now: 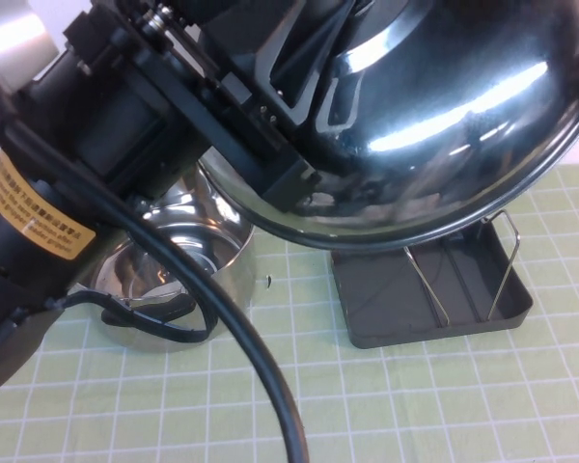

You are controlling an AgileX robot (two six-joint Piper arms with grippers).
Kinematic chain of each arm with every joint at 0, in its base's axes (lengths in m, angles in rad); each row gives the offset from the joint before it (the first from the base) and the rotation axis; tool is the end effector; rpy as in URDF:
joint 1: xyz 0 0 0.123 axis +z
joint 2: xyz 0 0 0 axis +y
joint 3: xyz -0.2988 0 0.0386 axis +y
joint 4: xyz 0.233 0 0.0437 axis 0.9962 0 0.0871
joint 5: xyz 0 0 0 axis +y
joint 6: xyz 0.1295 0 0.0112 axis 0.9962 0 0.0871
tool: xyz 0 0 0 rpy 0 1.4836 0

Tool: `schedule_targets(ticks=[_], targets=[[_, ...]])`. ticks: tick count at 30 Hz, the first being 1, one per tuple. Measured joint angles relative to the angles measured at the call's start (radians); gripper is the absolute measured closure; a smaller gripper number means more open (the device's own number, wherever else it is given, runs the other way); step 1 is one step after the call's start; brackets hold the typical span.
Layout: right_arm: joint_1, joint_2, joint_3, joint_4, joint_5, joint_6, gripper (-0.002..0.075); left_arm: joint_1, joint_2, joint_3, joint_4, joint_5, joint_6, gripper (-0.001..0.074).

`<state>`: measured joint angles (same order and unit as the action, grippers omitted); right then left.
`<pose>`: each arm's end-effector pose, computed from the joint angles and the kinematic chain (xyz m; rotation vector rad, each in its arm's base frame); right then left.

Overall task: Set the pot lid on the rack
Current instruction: Hand over the pot lid, then place the pot lid on the pot rack

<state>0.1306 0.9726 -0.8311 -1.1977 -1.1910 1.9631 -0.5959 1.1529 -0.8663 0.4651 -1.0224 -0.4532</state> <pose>0.1352 0.1311 0.4434 -0.4814 1.3392 1.5906 0.1674 -0.1736 0.4715 0.5391 0.7246 -0.8975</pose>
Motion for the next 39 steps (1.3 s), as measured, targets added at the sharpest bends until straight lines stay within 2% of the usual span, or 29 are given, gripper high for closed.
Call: schedule_targets(ticks=[8, 10, 12, 14, 17, 19, 22, 24, 30, 32, 34, 36, 39], targets=[[0.128, 0.048, 0.0, 0.057, 0.024, -0.09, 0.0088, 0.0, 0.0, 0.0, 0.05, 0.0, -0.064, 0.0408], [0.137, 0.064, 0.0, 0.064, 0.027, -0.1, 0.0116, 0.0, 0.0, 0.0, 0.067, 0.0, -0.069, 0.0408], [0.14, 0.075, 0.0, 0.066, 0.027, -0.117, 0.0179, 0.0, 0.0, 0.0, 0.077, 0.0, -0.074, 0.0408], [0.144, 0.079, 0.0, 0.072, 0.027, -0.143, 0.0287, 0.0, 0.0, 0.0, 0.081, 0.0, -0.074, 0.0408], [0.144, 0.081, 0.0, 0.098, 0.016, -0.191, 0.0535, 0.0, 0.0, 0.0, 0.085, 0.004, -0.078, 0.0395], [0.147, 0.081, -0.002, 0.115, 0.001, -0.221, 0.0639, 0.0, 0.0, 0.0, 0.08, 0.011, -0.104, 0.0326], [0.146, 0.083, -0.002, 0.117, 0.026, -0.261, 0.0657, 0.0, 0.0, 0.0, 0.08, 0.031, -0.195, 0.0188], [0.146, 0.086, -0.002, 0.125, 0.034, -0.285, 0.0657, 0.0, 0.0, 0.0, 0.087, 0.076, -0.258, 0.0131], [0.146, 0.087, -0.002, 0.129, 0.13, -0.385, 0.0657, 0.0, -0.008, 0.0, 0.159, 0.24, -0.343, 0.0099], [0.146, 0.087, -0.002, 0.127, 0.216, -0.426, 0.0657, 0.0, -0.028, 0.0, 0.201, 0.303, -0.363, 0.0121], [0.146, 0.088, -0.002, 0.111, 0.32, -0.466, 0.0657, 0.0, -0.059, 0.0, 0.246, 0.382, -0.385, 0.0182], [0.145, 0.088, -0.002, 0.085, 0.406, -0.507, 0.0657, 0.0, -0.103, 0.0, 0.301, 0.491, -0.407, 0.0274], [0.145, 0.097, -0.002, 0.036, 0.51, -0.549, 0.0657, 0.0, -0.166, 0.0, 0.39, 0.71, -0.471, 0.0475]])
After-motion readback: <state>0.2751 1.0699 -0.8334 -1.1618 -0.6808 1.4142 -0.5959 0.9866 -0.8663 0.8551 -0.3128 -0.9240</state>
